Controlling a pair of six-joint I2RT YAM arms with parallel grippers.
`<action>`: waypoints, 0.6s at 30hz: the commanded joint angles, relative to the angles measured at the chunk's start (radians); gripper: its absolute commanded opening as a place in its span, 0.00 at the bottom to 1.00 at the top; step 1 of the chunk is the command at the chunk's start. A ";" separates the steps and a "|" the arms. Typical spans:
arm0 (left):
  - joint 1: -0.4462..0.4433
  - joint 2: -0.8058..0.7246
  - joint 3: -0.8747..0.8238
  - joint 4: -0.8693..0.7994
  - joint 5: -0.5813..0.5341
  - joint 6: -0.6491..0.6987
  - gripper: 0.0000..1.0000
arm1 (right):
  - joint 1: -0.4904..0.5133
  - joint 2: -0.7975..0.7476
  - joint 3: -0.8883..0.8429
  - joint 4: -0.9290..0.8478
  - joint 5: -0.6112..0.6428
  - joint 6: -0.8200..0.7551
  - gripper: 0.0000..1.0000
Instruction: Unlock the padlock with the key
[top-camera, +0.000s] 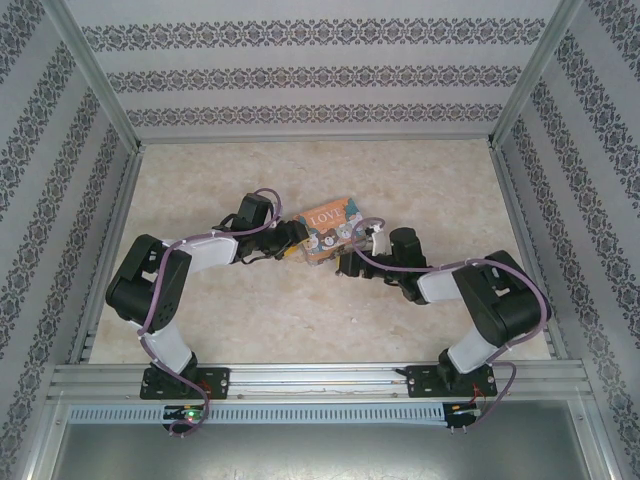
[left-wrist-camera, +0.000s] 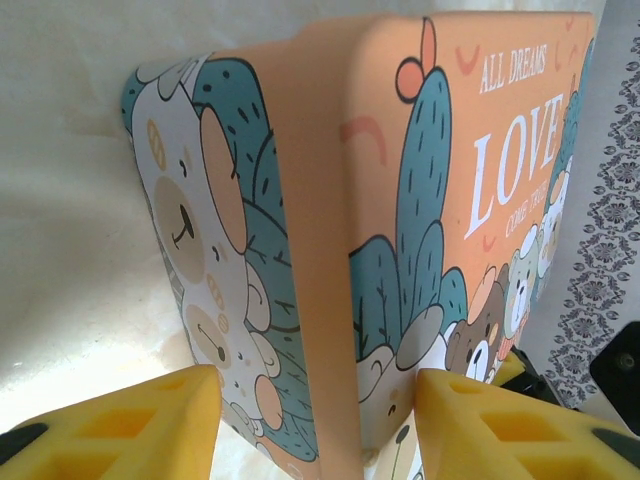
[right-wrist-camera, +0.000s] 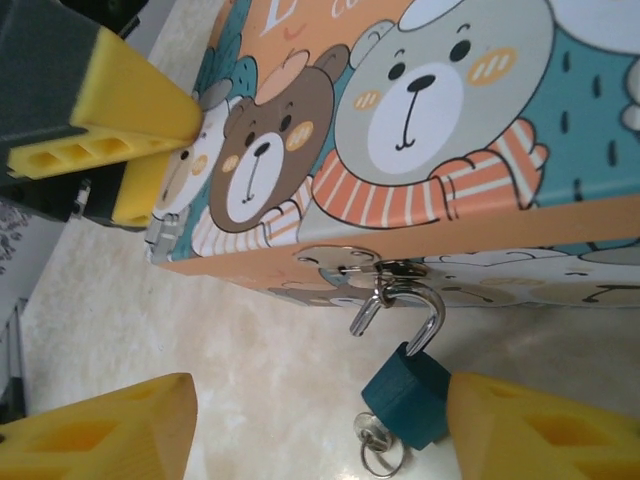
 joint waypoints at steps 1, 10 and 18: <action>-0.015 -0.010 -0.013 0.009 -0.025 0.019 0.52 | -0.016 0.062 0.029 0.073 -0.019 0.014 0.54; -0.015 -0.028 -0.024 0.019 -0.031 0.008 0.52 | -0.020 0.114 0.033 0.105 0.011 0.004 0.48; -0.016 -0.039 -0.029 0.027 -0.033 0.001 0.52 | -0.020 0.166 0.053 0.133 -0.008 0.012 0.41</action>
